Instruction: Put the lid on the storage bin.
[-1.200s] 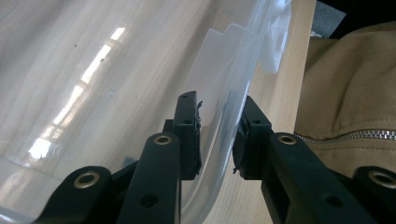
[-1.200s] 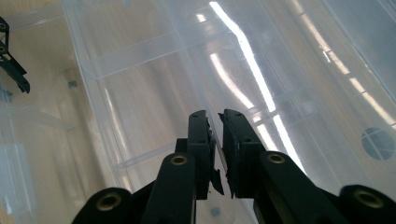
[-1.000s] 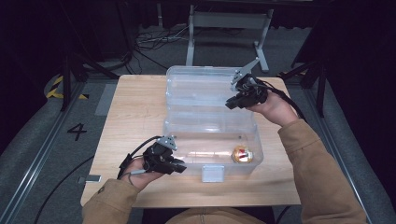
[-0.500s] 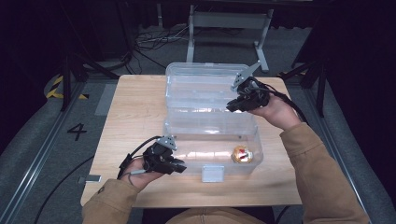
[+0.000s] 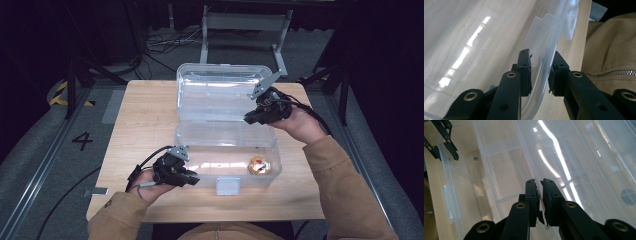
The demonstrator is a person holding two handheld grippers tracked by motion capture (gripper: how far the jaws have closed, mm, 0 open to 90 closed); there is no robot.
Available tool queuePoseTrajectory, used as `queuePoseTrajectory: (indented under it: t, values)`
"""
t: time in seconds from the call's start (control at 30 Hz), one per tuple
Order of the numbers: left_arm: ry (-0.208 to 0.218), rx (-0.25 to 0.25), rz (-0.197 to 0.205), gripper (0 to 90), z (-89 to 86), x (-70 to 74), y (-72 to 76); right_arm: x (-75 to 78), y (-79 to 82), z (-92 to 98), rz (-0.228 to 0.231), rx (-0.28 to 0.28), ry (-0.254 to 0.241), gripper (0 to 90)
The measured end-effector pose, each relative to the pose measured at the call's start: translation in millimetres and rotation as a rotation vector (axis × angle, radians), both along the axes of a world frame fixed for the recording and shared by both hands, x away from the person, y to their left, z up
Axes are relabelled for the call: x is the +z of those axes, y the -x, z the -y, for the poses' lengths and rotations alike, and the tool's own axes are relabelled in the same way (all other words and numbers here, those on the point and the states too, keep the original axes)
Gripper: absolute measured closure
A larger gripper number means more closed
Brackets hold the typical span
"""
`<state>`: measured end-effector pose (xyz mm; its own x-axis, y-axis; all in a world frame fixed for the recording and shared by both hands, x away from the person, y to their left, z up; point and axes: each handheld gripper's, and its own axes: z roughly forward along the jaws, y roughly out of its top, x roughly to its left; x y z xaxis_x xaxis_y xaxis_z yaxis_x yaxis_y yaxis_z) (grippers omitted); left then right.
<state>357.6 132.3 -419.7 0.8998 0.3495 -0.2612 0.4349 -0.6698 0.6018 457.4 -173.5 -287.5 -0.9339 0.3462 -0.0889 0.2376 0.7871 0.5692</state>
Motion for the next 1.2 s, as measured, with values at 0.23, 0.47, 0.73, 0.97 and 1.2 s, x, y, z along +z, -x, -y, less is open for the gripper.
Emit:
queuePoseTrajectory:
  t: [0.23, 0.47, 0.73, 0.97, 1.2]
  values:
    - [0.001, 0.000, 0.000, 74.3, 0.0, 0.0, 0.1, 0.0, 6.1, 1.6, 0.004, 0.019, -0.002, 83.0]
    - [0.002, 0.000, -0.001, 74.3, -0.1, -0.1, 0.1, -0.3, 11.6, 2.6, 0.007, 0.020, 0.000, 83.1]
    - [0.003, 0.000, -0.001, 74.3, -0.1, -0.1, 0.2, -0.8, 19.0, 2.4, 0.013, 0.031, 0.008, 83.1]
    - [0.003, -0.001, -0.001, 74.3, -0.2, -0.1, 0.1, -1.7, 24.7, 2.2, 0.021, 0.042, 0.013, 83.1]
    - [0.003, -0.001, 0.000, 74.3, -0.2, -0.2, 0.1, -2.8, 29.4, 2.7, 0.018, 0.045, 0.010, 83.1]
